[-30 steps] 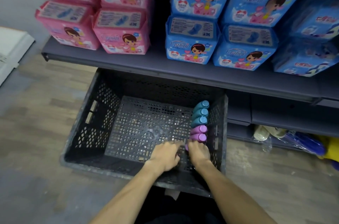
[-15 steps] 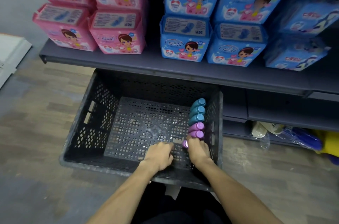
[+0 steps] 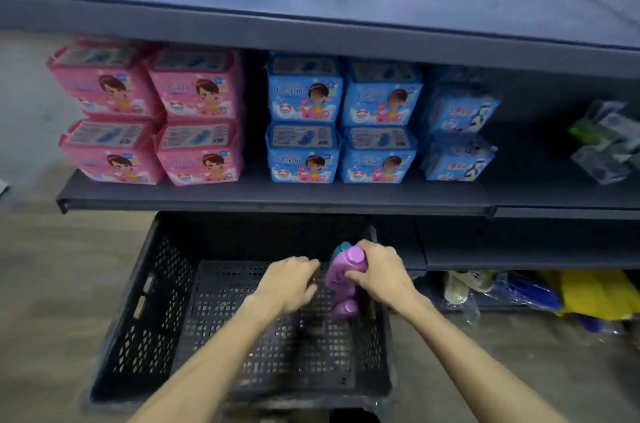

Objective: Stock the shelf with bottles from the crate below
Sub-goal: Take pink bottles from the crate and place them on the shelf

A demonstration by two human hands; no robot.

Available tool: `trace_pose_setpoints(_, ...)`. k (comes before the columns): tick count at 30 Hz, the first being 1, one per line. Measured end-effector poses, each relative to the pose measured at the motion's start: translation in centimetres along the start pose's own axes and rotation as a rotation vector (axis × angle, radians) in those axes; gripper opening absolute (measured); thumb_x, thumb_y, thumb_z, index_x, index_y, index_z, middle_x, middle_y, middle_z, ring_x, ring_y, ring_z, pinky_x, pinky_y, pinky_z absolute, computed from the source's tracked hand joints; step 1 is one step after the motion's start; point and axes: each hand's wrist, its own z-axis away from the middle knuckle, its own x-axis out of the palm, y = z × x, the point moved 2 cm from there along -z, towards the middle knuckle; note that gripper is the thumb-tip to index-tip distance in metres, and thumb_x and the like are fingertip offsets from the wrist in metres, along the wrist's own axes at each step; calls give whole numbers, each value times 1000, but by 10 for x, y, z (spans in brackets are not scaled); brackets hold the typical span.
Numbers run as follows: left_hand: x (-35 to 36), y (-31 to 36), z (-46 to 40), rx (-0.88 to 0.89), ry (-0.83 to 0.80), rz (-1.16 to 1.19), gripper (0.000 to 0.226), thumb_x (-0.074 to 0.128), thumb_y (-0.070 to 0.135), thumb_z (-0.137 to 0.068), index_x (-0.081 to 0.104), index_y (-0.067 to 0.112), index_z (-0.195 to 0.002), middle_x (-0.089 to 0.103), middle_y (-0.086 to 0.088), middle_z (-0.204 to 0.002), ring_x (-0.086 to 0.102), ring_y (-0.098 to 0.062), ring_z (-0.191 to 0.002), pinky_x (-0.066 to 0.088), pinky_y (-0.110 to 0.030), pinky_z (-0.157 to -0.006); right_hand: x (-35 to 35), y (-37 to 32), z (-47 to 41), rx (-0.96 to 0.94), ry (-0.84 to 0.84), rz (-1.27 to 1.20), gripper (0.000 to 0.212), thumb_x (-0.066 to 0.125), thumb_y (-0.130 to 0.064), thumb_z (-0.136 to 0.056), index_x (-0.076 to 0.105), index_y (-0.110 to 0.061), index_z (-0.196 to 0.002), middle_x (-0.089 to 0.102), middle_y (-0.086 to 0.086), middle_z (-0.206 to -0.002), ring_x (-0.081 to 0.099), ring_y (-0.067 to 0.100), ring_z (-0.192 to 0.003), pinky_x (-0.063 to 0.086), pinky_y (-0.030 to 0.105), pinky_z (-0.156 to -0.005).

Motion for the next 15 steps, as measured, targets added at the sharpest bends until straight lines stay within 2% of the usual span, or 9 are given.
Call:
trace_pose_setpoints(3, -50, 4, -20, 84, 97, -2, 29, 50, 33, -88, 53, 21, -115, 61, -2, -112, 59, -27, -105, 48, -37, -80, -61, -13, -4, -56, 119, -101, 35, 83, -33, -75, 65, -17, -101, 60, -6, -76, 56, 16, -71, 40, 29, -64)
trace_pose_setpoints(6, -106, 14, -35, 189, 215, -21, 26, 51, 32, -87, 55, 22, -110, 63, 0, -107, 59, -25, -101, 46, -37, -75, -119, -29, 0, -146, 245, -140, 30, 82, -35, -76, 63, -20, -94, 57, -8, -69, 49, 6, -60, 38, 17, -57)
trace_pose_setpoints(10, -183, 35, -45, 290, 371, -24, 19, 52, 32, -86, 56, 25, -102, 63, 6, -98, 59, -22, -94, 46, -35, -71, -192, -51, 11, -258, 393, -140, 28, 81, -38, -79, 60, -29, -95, 62, 0, -72, 49, 12, -62, 40, 19, -63)
trace_pose_setpoints(15, -280, 66, -43, 417, 554, -73, 17, 52, 31, -86, 56, 24, -100, 60, 8, -86, 58, -21, -83, 48, -37, -69, -282, -77, 23, -353, 521, -103, 32, 76, -43, -83, 65, -23, -106, 66, -1, -80, 57, 13, -70, 47, 24, -68)
